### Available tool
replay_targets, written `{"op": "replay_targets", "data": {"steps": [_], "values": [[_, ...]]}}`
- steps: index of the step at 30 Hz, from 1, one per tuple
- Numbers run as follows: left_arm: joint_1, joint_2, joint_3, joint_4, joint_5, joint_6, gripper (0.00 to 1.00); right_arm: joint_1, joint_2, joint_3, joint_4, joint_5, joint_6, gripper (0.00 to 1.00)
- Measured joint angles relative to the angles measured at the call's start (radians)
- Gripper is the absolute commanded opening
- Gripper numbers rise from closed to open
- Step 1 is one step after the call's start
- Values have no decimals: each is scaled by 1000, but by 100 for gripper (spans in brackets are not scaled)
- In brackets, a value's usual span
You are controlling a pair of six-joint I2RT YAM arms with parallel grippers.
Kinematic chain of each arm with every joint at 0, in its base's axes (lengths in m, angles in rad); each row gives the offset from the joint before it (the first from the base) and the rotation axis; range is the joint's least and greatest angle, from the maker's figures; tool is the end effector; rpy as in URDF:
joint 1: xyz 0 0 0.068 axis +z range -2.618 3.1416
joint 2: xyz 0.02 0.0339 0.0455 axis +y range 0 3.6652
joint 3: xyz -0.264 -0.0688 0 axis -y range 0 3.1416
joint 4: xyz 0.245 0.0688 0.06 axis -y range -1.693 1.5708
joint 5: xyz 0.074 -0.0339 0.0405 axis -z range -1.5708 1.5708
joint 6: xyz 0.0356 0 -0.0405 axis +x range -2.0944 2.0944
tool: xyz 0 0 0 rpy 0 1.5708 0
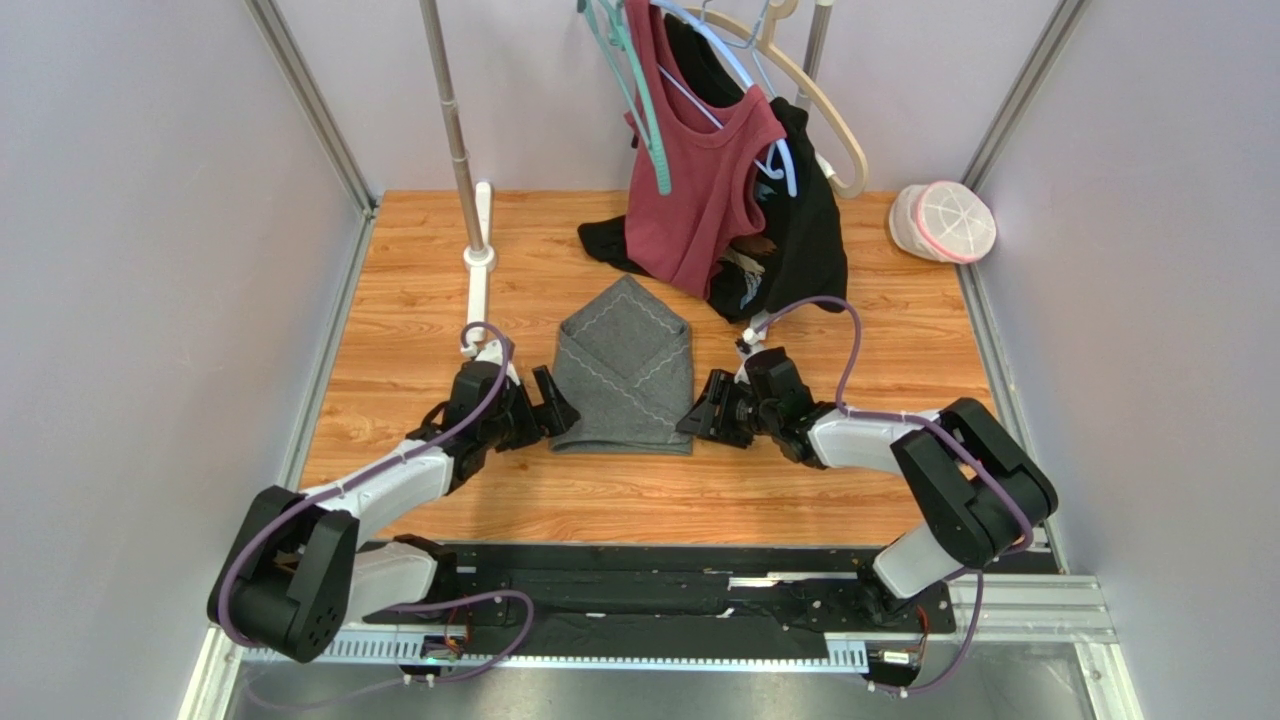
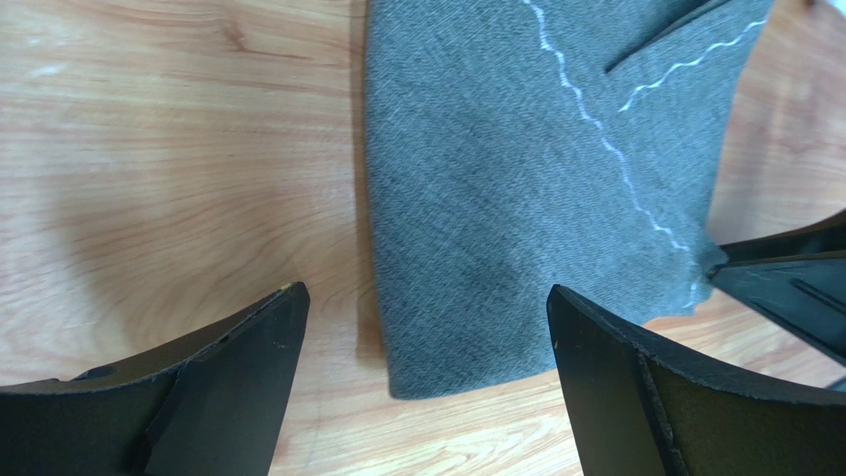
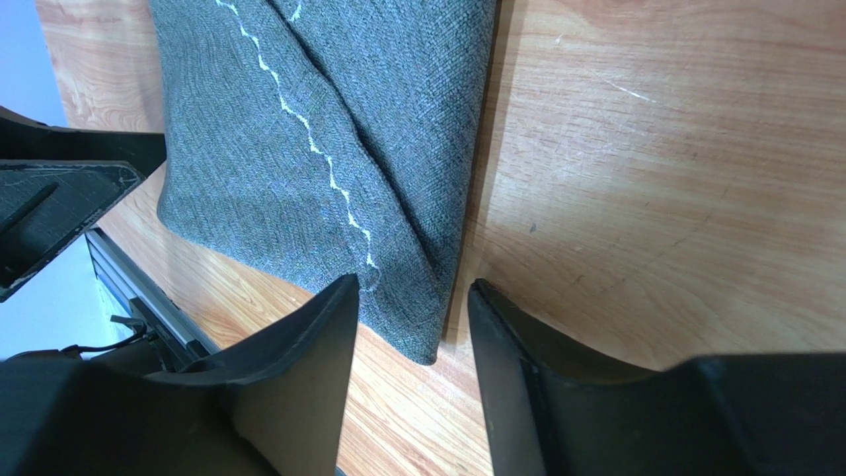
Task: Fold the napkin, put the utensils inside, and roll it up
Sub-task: Fold the napkin
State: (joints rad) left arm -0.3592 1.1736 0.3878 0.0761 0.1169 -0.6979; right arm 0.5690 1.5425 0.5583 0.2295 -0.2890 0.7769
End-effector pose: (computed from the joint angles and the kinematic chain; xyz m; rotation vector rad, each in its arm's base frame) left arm 0.2012 -0.0800 0.1548 -0.3366 2.3461 -0.6685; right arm 0.2278 0.1577 0.1325 0.1032 2.5088 0.9604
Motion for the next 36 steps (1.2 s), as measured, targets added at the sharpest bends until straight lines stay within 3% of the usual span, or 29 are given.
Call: {"op": "replay_targets", "data": {"steps": [5, 13, 21, 28, 36], "values": [[1, 41, -9, 86, 18, -32, 98, 7, 12, 10, -3, 11, 0, 48], [1, 104, -8, 179, 36, -45, 83, 13, 10, 14, -12, 35, -6, 50], [1, 158, -6, 246, 58, -48, 81, 35, -102, 21, -148, 156, -107, 62], [1, 154, 21, 191, 48, -51, 86, 220, -301, 56, -203, 294, -441, 66], [9, 110, 63, 37, 3, -51, 93, 455, -183, 95, -111, 404, -795, 65]]}}
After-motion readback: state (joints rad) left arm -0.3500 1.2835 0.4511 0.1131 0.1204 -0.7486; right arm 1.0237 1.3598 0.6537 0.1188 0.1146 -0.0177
